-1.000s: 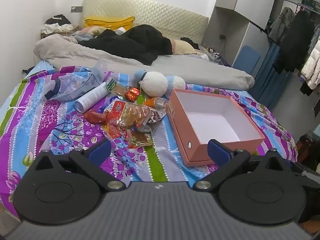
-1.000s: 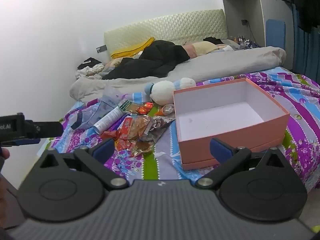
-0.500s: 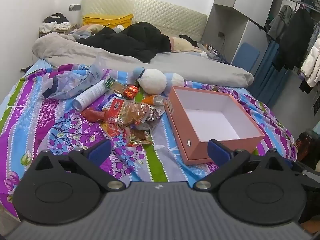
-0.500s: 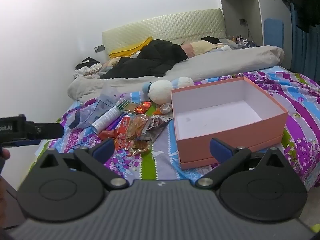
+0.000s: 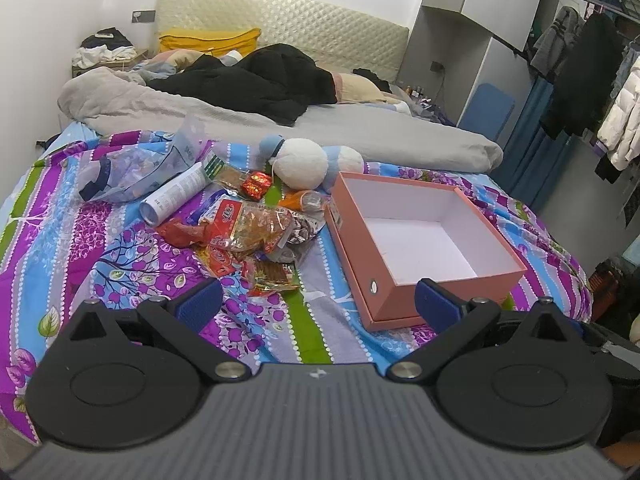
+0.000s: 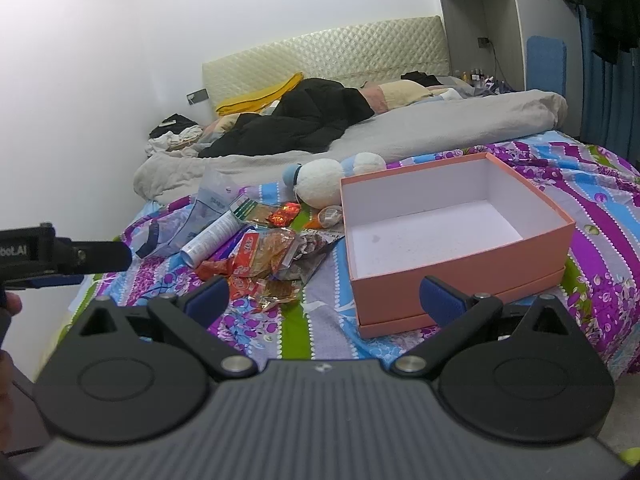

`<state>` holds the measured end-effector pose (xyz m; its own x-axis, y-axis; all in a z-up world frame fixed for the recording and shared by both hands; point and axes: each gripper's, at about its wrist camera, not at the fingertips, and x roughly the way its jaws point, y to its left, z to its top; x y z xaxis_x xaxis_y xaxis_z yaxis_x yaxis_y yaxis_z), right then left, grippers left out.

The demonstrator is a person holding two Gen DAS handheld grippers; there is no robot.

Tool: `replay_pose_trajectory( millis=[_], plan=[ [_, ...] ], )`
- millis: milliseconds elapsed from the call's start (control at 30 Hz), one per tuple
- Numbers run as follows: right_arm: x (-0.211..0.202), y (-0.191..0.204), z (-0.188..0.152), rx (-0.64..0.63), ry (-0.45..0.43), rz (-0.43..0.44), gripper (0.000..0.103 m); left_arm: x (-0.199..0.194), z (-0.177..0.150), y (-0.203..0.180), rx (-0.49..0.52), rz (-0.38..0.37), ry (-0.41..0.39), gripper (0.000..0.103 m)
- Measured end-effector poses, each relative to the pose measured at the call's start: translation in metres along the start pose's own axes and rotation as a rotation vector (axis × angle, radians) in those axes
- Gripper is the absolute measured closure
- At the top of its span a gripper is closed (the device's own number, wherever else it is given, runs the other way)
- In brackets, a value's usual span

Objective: Organize snacks

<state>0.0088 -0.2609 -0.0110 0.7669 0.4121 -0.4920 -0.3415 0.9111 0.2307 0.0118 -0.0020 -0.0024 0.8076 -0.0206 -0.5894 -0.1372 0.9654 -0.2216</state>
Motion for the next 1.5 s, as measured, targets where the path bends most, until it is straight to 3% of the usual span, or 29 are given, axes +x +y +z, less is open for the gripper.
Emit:
replay_pose_trajectory(
  millis=[1500],
  plan=[
    [0.008,0.000,-0.007,-0.008,0.019,0.023,0.000,0.013,0.005,0.001,0.027,-0.008,0.022,0.000]
  ],
)
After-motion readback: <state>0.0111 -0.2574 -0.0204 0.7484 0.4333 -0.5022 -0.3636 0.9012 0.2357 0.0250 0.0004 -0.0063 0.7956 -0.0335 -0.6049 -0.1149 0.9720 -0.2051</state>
